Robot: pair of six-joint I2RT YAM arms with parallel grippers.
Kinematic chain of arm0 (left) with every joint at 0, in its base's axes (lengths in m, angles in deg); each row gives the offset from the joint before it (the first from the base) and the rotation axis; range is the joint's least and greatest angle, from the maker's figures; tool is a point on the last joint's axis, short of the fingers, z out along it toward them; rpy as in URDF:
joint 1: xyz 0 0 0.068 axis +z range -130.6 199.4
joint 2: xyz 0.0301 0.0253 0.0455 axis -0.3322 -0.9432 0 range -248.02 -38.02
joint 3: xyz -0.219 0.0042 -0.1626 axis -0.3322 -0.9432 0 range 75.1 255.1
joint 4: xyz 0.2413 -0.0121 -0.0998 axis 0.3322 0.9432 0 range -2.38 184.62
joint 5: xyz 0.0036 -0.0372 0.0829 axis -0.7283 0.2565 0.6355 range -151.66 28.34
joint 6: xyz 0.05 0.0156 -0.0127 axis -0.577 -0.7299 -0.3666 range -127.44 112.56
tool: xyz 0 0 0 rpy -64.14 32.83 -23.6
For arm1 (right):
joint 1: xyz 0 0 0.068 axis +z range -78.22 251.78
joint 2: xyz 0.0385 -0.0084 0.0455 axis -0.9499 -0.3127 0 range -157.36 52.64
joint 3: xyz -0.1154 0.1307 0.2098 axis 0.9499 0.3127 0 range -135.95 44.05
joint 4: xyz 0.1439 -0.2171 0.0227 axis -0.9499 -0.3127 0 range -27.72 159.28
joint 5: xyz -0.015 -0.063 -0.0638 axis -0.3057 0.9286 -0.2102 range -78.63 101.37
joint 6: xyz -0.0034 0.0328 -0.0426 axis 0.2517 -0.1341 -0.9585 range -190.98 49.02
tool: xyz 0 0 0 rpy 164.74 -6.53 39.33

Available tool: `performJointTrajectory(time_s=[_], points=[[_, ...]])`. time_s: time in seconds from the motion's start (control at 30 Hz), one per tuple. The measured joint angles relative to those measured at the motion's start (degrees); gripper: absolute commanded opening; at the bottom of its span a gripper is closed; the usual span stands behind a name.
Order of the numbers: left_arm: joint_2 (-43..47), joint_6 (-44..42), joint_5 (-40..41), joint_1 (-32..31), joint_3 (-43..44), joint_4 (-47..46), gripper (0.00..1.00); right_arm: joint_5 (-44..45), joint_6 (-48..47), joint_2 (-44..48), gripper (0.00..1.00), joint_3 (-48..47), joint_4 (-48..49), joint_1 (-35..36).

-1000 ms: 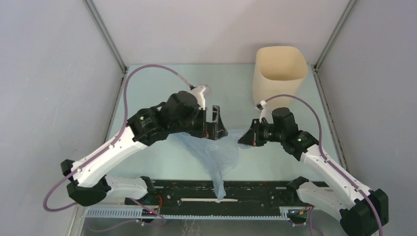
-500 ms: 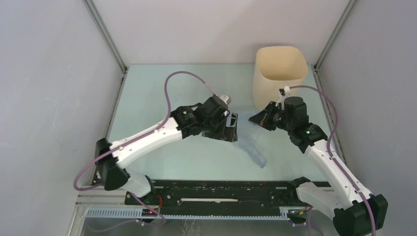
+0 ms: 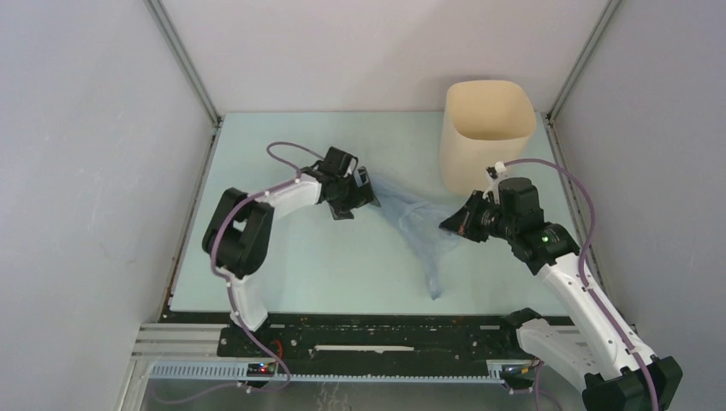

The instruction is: Put the trash bags into the trash bin

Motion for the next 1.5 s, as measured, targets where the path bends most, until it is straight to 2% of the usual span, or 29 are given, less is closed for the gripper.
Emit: performJointTrajectory(time_s=[0.13, 0.23, 0.3, 0.4, 0.47, 0.57, 0.63, 0.73, 0.87, 0.97, 1.17, 1.27, 1.33, 1.4, 1.5], points=[[-7.65, -2.6, 1.79, 5.25, 8.07, 3.82, 0.99, -2.21, -1.7, 0.13, 0.0, -0.02, -1.95, 0.07], [-7.08, -5.27, 3.19, 6.01, 13.79, 6.27, 1.0, -2.93, -3.02, 0.33, 0.0, 0.0, -2.38, 0.13], [-3.67, -6.32, 3.17, 5.29, 14.34, 6.34, 1.0, -3.17, -3.78, 0.28, 0.0, -0.02, -2.38, 0.13], [5.55, -6.54, 2.73, 2.36, 9.4, 6.19, 1.0, -3.43, -4.35, -0.46, 0.0, -0.09, -2.34, 0.13], [13.84, -5.97, 2.34, -1.73, 3.96, 6.71, 1.0, -3.63, -4.42, -1.79, 0.0, -0.44, -2.12, 0.13], [25.27, -3.56, 2.05, -12.66, -2.4, 6.88, 1.0, -3.61, -4.2, -3.63, 0.0, -0.68, -1.29, 0.13], [28.52, -1.99, 1.11, -19.89, -4.02, 5.97, 1.0, -3.56, -3.56, -4.28, 0.0, -0.68, -0.81, 0.13], [27.41, -1.66, 0.57, -25.92, -3.61, 6.05, 0.99, -3.28, -2.38, -4.48, 0.0, -1.09, -0.31, 0.11], [23.43, 0.17, 3.52, -26.1, -4.17, 6.99, 1.0, -2.14, -0.66, -4.46, 0.0, -3.28, -0.13, 0.0], [23.58, 3.13, 5.51, -26.45, -7.56, 4.26, 1.0, -1.4, 0.44, -4.42, 0.0, -4.79, -0.2, -0.15], [20.9, 5.97, 1.27, -27.39, -13.31, -4.46, 1.0, -1.4, 2.08, -4.74, 0.0, -5.27, -0.22, -0.13], [16.87, 7.04, -0.22, -27.45, -14.34, -8.02, 0.93, -1.38, 2.1, -5.09, 0.0, -5.27, -0.24, -0.13], [15.1, 8.26, -1.31, -27.45, -16.11, -10.93, 0.8, -1.38, 2.1, -5.14, 0.0, -5.27, -0.31, -0.13], [13.42, 9.44, -2.12, -27.54, -17.14, -13.14, 0.61, -1.36, 2.12, -5.22, 0.0, -5.27, -0.55, 0.15], [12.13, 10.99, -2.03, -27.82, -18.18, -14.6, 0.52, -1.07, 2.12, -5.29, 0.0, -5.27, -1.2, 0.94]])
